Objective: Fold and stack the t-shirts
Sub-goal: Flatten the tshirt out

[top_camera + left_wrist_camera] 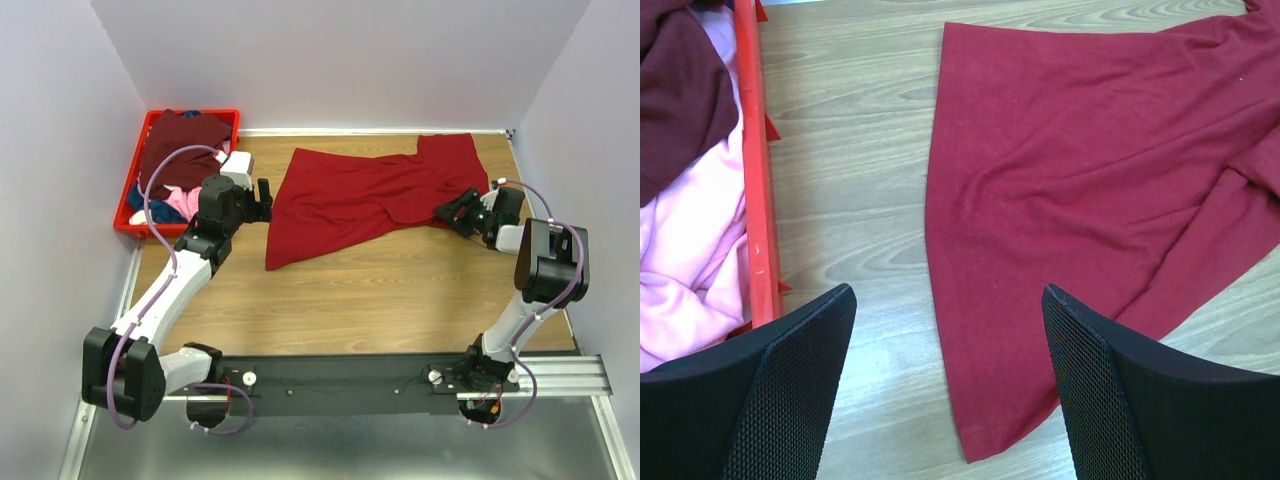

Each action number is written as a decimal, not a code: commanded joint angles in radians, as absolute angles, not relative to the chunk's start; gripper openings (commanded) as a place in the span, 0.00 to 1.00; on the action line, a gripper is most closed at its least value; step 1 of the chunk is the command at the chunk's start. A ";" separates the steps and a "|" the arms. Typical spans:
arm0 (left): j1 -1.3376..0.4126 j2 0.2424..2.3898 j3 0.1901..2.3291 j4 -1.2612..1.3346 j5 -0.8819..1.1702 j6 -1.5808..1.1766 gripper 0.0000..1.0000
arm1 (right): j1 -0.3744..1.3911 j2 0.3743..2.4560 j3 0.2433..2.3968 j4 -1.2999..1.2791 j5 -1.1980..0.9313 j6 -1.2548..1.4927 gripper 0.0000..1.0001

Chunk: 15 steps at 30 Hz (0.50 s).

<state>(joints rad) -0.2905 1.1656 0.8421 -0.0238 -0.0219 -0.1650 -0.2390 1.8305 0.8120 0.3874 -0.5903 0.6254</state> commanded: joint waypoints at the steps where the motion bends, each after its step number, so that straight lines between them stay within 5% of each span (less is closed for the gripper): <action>1: -0.299 1.170 0.844 -0.015 -0.006 -0.158 0.83 | -0.239 1.815 0.818 0.410 -0.653 0.673 0.68; 10: -0.304 1.178 0.845 -0.015 -0.006 -0.158 0.83 | -0.239 1.804 0.813 0.480 -0.706 0.736 0.66; 15: -0.304 1.181 0.845 -0.015 -0.006 -0.158 0.83 | -0.239 1.796 0.792 0.473 -0.660 0.724 0.53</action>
<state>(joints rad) -0.2970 1.1755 0.8421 -0.0238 -0.0219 -0.1646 -0.2386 1.8229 0.8116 0.4503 -0.6670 0.7181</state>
